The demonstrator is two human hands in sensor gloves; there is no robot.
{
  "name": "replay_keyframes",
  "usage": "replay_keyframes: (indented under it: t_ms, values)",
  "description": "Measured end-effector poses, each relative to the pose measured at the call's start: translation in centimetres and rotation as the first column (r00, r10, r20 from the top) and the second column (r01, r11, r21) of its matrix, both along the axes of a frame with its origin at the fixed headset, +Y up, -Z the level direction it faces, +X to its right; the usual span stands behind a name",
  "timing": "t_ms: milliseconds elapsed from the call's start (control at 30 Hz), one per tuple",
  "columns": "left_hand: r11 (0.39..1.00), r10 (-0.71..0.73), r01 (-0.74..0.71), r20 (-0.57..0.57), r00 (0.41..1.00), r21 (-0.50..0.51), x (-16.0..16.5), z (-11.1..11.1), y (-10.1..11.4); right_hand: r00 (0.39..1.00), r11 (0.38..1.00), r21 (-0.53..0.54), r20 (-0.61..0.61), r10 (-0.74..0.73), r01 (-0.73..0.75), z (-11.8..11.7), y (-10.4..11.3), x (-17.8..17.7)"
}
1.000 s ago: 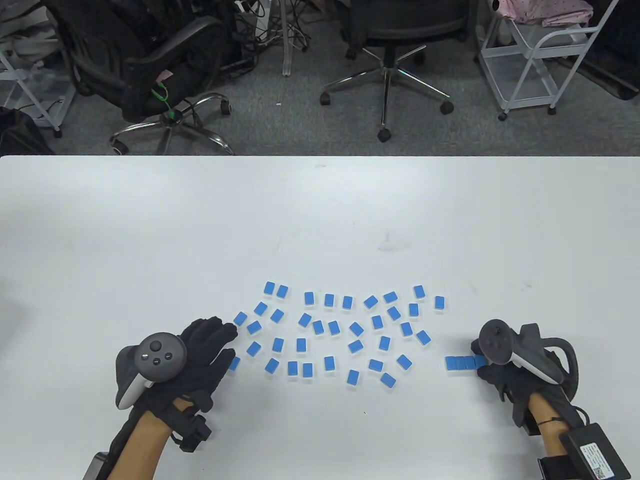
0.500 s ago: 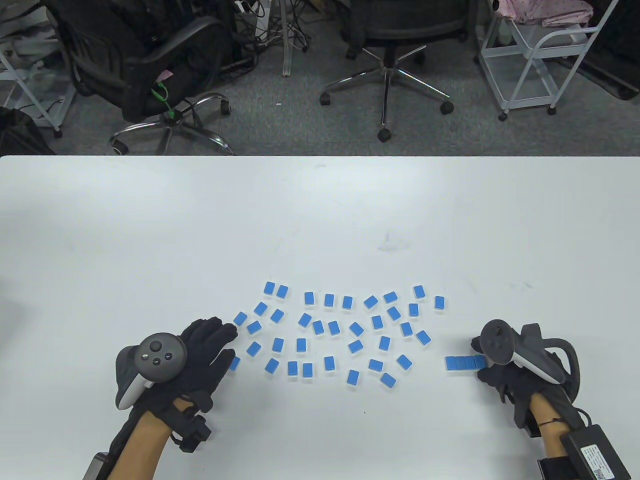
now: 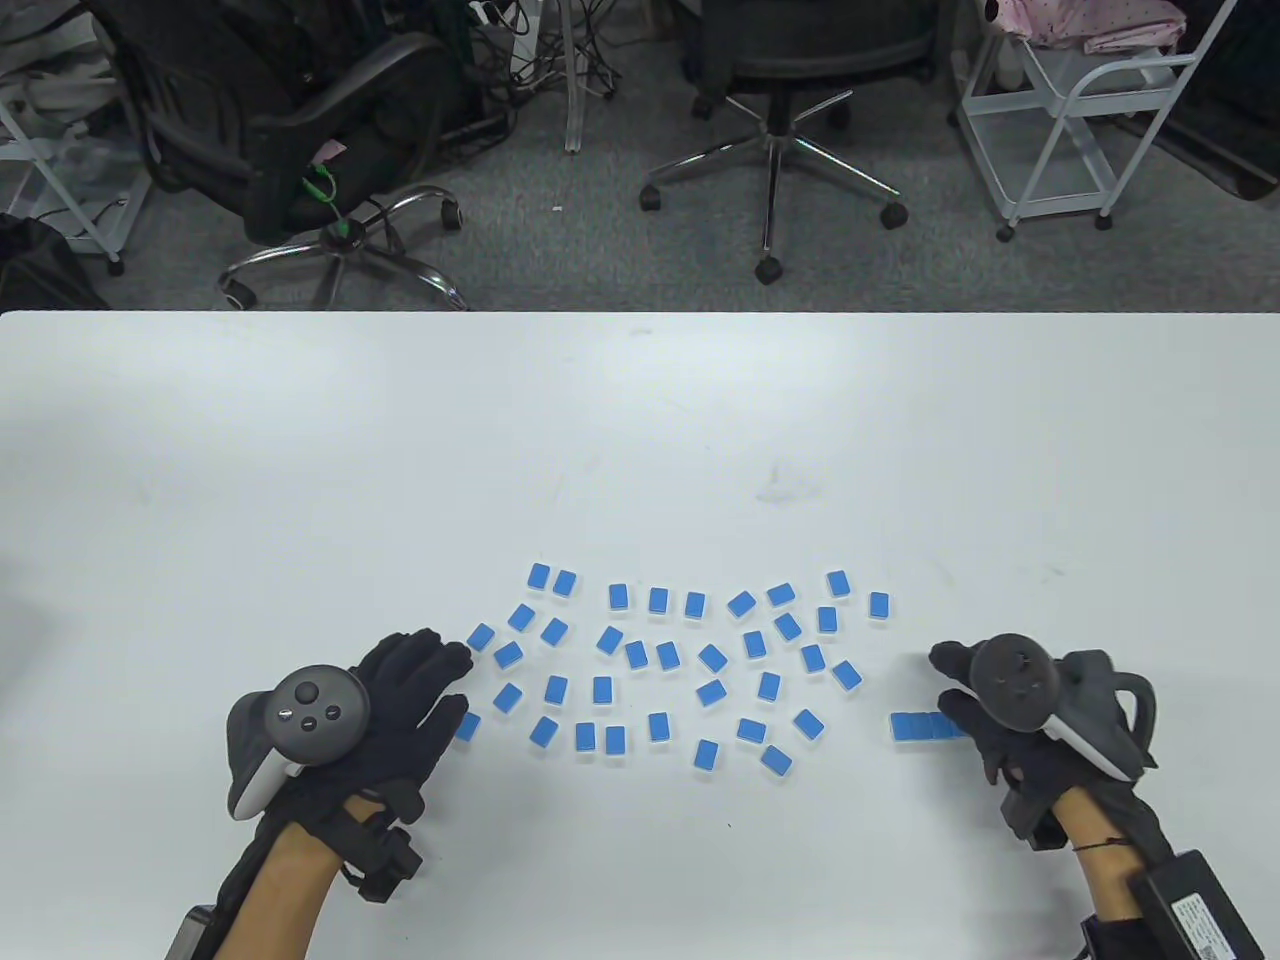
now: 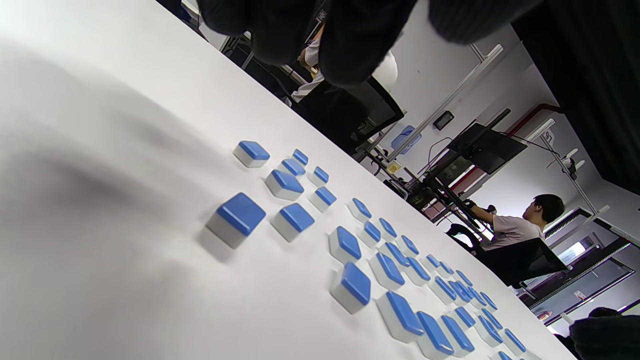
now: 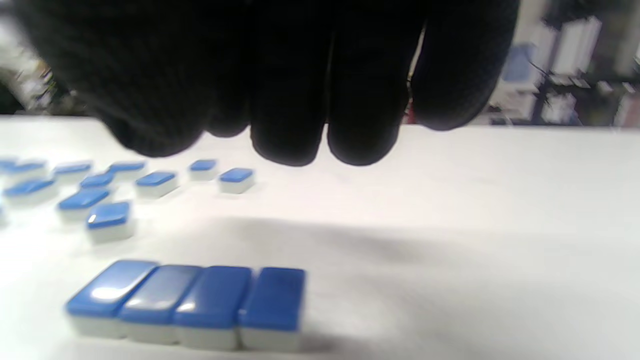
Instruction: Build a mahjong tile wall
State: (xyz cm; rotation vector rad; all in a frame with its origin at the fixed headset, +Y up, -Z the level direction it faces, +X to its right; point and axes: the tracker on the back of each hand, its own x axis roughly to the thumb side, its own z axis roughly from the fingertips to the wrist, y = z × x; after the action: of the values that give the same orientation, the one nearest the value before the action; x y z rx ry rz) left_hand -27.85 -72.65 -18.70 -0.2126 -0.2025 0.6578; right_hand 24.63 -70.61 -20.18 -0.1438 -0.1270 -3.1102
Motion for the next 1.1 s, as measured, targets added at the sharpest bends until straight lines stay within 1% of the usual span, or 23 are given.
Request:
replay_keyframes:
  t_ms: [100, 200, 233, 367, 467, 533, 600, 700, 767, 800, 833, 867, 933, 967, 1033, 1100]
  values:
    - [1.000, 0.000, 0.000, -0.005, 1.000, 0.002, 0.0, 0.0, 0.1, 0.990, 0.992, 0.003, -0.070, 0.123, -0.123, -0.4, -0.3, -3.6]
    - [1.000, 0.005, -0.005, -0.006, 1.000, 0.001, -0.1, 0.0, 0.1, 0.966, 0.967, -0.066, -0.099, 0.238, -0.245, -1.4, -1.4, -6.6]
    - [1.000, 0.004, -0.004, -0.005, 1.000, 0.001, -0.1, 0.0, 0.1, 0.961, 0.963, -0.063, -0.104, 0.255, -0.262, -1.8, -1.7, -7.3]
    - [1.000, 0.005, -0.005, -0.007, 1.000, -0.002, -0.2, -0.1, 0.1, 0.952, 0.949, -0.089, -0.090, 0.293, -0.301, -2.8, -2.7, -8.3]
    - [1.000, 0.006, -0.006, -0.007, 1.000, -0.002, -0.2, -0.1, 0.1, 0.938, 0.936, -0.069, -0.075, 0.339, -0.344, -3.2, -3.2, -8.7]
    - [1.000, -0.001, 0.002, -0.005, 1.000, 0.004, -0.2, -0.1, 0.2, 0.935, 0.934, -0.073, -0.079, 0.344, -0.350, -3.3, -3.6, -8.8]
    - [1.000, -0.002, 0.002, -0.003, 1.000, 0.006, -0.2, -0.2, 0.2, 0.937, 0.936, -0.065, -0.076, 0.340, -0.345, -3.3, -3.6, -8.8]
    - [1.000, -0.003, 0.003, 0.000, 1.000, 0.004, -0.1, -0.2, 0.1, 0.942, 0.938, -0.094, -0.077, 0.328, -0.334, -3.5, -3.6, -8.5]
    - [1.000, -0.003, 0.003, 0.000, 1.000, 0.002, -0.1, -0.2, 0.1, 0.949, 0.945, -0.098, -0.073, 0.307, -0.313, -3.5, -3.4, -7.9]
    - [1.000, -0.002, 0.002, 0.000, 1.000, 0.002, -0.1, -0.1, 0.1, 0.959, 0.955, -0.086, -0.040, 0.282, -0.285, -3.6, -2.9, -7.1]
    - [1.000, -0.003, 0.003, -0.001, 1.000, 0.002, -0.2, -0.1, 0.2, 0.975, 0.973, -0.073, 0.007, 0.221, -0.220, -3.8, -1.8, -5.7]
    - [1.000, -0.002, 0.002, -0.003, 1.000, 0.002, -0.2, -0.1, 0.2, 0.989, 0.990, -0.070, 0.071, 0.130, -0.126, -4.0, -0.4, -3.9]
    - [1.000, 0.000, 0.000, -0.005, 1.000, 0.002, -0.2, -0.1, 0.2, 0.986, 0.998, -0.055, 0.168, -0.005, 0.015, -3.9, 1.1, -1.1]
    - [1.000, 0.001, -0.001, -0.005, 1.000, 0.002, -0.2, -0.1, 0.2, 0.977, 0.996, -0.060, 0.208, -0.051, 0.064, -3.7, 1.5, 0.5]
    - [1.000, 0.001, -0.001, -0.002, 1.000, 0.002, -0.1, -0.1, 0.1, 0.969, 0.991, -0.120, 0.244, -0.026, 0.057, -3.1, 1.2, 2.7]
    - [1.000, -0.005, 0.005, 0.000, 1.000, -0.001, -0.1, -0.1, 0.1, 0.971, 0.978, -0.210, 0.233, 0.060, -0.010, -1.9, -0.5, 4.6]
